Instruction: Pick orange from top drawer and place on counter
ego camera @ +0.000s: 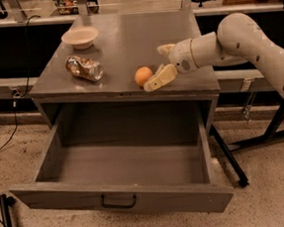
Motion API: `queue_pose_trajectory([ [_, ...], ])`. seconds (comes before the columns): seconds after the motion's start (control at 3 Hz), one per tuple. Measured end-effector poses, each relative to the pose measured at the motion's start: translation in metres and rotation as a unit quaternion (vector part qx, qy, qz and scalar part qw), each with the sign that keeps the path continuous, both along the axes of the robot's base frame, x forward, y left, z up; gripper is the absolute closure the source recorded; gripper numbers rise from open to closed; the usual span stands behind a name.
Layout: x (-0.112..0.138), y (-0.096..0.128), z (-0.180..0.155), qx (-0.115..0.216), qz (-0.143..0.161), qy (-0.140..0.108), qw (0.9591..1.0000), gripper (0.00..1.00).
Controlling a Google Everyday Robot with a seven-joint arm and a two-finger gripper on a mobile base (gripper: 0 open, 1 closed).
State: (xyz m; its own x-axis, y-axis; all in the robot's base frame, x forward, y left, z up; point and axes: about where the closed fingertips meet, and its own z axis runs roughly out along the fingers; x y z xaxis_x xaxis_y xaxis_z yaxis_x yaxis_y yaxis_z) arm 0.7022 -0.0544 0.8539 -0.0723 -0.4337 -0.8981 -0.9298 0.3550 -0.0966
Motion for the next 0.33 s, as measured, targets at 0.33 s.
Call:
queue_pose_trajectory([
  [0.33,0.0,0.0,0.0,0.0,0.0,0.0,1.0,0.0],
])
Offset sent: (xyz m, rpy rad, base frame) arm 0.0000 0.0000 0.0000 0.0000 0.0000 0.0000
